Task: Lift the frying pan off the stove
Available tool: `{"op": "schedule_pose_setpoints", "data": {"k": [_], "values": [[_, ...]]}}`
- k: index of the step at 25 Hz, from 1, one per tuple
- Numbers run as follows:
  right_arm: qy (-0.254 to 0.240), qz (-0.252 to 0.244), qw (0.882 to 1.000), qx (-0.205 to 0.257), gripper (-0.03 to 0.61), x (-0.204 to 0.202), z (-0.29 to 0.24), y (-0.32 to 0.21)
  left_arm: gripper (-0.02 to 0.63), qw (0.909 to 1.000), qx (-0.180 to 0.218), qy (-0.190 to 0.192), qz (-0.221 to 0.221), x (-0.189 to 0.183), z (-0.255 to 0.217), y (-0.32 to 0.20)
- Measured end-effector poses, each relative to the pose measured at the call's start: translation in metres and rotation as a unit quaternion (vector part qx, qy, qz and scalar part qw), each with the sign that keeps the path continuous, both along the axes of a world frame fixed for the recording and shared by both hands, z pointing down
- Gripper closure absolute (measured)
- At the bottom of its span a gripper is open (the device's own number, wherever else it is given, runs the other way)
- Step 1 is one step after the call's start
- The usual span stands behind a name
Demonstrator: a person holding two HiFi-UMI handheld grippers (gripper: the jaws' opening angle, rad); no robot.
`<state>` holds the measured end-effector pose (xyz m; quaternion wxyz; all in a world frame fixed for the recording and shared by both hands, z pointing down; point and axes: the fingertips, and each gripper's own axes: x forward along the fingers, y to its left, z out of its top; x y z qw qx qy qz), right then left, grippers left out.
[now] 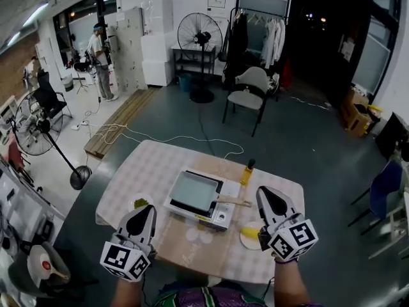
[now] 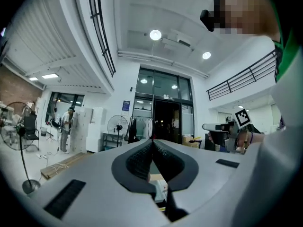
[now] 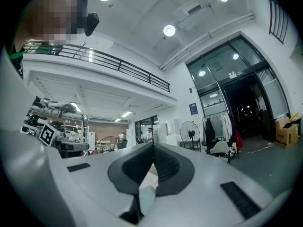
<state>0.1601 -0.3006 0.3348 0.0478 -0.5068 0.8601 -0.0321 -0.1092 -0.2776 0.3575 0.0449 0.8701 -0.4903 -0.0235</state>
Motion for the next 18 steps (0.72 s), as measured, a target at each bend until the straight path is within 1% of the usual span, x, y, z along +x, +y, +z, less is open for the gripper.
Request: {"op": "schedule_pose_setpoints", "data": {"k": [5,8,10,12,13,15,16,18], "values": [[-0.011,-0.002,1.0,0.0,0.571,0.003,0.01,-0.034,0.592,0.9998,0.006,0.008,0.017,0.014,0.003,-0.037],[0.012,0.001,1.0,0.013,0.571,-0.008,0.008,-0.043,0.592,0.9997,0.009,-0.005,0.021,0.005,0.01,-0.061],[0.018,0.004,1.0,0.023,0.57,-0.014,0.003,-0.048,0.592,0.9995,0.013,-0.01,0.029,0.002,0.006,-0.074],[0.021,-0.001,0.999,0.025,0.547,-0.02,-0.001,-0.052,0.592,0.9989,0.019,-0.007,0.042,0.0,0.001,-0.082],[0.022,-0.008,0.999,0.023,0.517,-0.024,-0.002,-0.054,0.592,0.9987,0.021,-0.003,0.047,-0.002,0.001,-0.086],[0.027,-0.024,0.999,0.021,0.382,-0.035,-0.002,-0.059,0.592,0.9984,0.02,0.007,0.052,-0.008,0.004,-0.092],[0.031,-0.029,0.999,0.023,0.325,-0.041,-0.001,-0.06,0.592,0.9983,0.018,0.009,0.054,-0.01,0.006,-0.092],[0.045,-0.037,0.998,0.03,0.202,-0.052,0.004,-0.061,0.592,0.998,0.018,0.008,0.06,-0.014,0.01,-0.091]]}}
